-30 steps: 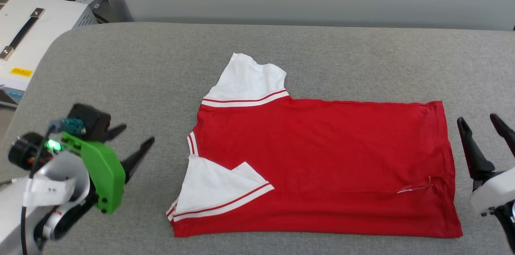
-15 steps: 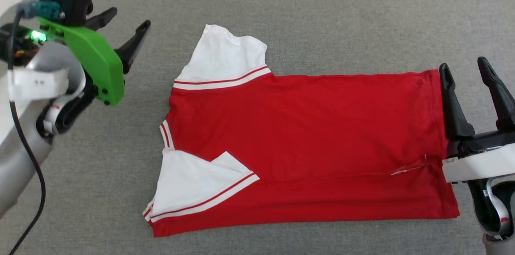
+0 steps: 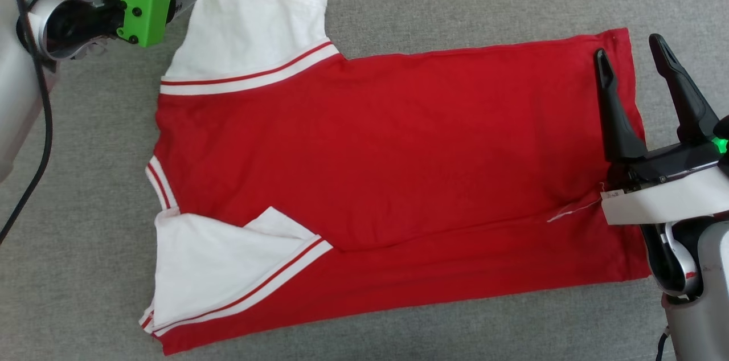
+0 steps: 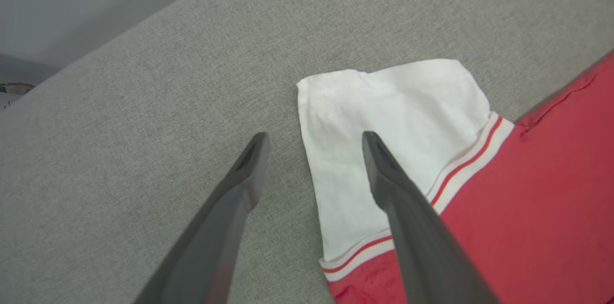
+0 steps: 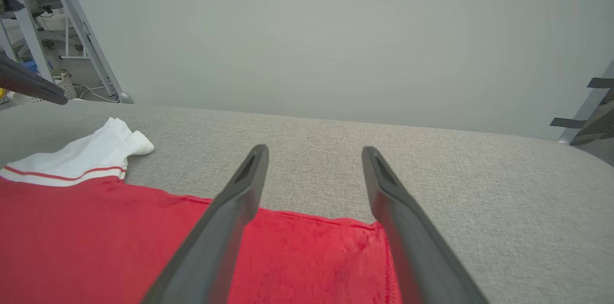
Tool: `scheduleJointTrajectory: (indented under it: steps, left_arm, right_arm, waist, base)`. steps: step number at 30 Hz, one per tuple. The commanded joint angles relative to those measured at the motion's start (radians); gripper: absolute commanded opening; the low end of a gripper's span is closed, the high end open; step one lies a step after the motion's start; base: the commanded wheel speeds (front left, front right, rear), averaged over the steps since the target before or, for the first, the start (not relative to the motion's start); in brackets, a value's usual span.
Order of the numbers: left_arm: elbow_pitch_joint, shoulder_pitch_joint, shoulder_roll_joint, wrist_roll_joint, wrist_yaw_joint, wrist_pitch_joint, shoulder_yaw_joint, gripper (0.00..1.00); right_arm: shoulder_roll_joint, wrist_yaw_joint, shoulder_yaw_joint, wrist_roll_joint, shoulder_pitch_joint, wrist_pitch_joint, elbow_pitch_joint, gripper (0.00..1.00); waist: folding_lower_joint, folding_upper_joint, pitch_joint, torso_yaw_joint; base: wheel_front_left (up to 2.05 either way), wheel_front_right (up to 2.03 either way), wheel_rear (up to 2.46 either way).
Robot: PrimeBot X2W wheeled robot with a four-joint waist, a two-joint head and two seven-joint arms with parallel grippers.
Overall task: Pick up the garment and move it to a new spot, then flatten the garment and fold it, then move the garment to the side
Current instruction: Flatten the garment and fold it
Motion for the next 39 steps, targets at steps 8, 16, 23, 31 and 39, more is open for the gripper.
scheduleJointTrajectory:
  steps: [8,16,23,31,39]
  left_arm:
    - [0.083,-0.069,-0.028,0.050,-0.013,0.054,-0.100,1.00]
    - [0.084,-0.039,-0.006,0.040,-0.014,0.058,-0.209,0.00]
    - [0.059,-0.042,0.011,0.038,-0.014,-0.077,-0.248,0.00]
    - [-0.011,-0.020,0.006,0.052,-0.014,-0.264,-0.280,0.00]
    - [-0.074,0.003,0.005,0.076,-0.014,-0.368,-0.288,0.00]
  right_arm:
    - [0.000,-0.001,0.027,0.001,-0.060,-0.030,0.036,1.00]
    - [-0.010,-0.001,0.017,0.004,-0.074,-0.041,0.055,1.00]
    - [-0.071,-0.001,-0.022,0.011,-0.109,-0.003,0.057,1.00]
    - [-0.278,-0.001,0.000,0.126,-0.183,0.262,0.091,1.00]
    - [-0.506,-0.001,0.151,0.348,-0.269,0.705,0.136,1.00]
  waist:
    - [-0.0002,0.0000,0.133,-0.088]
    - [-0.0002,0.0000,0.126,-0.077]
    - [-0.0002,0.0000,0.056,-0.042]
    - [-0.0002,0.0000,-0.036,0.023]
    - [-0.0002,0.0000,-0.059,0.081]
  base:
    - [0.00,0.00,0.00]
    - [0.00,0.00,0.00]
    - [0.00,0.00,0.00]
    - [0.00,0.00,0.00]
    - [0.00,0.00,0.00]
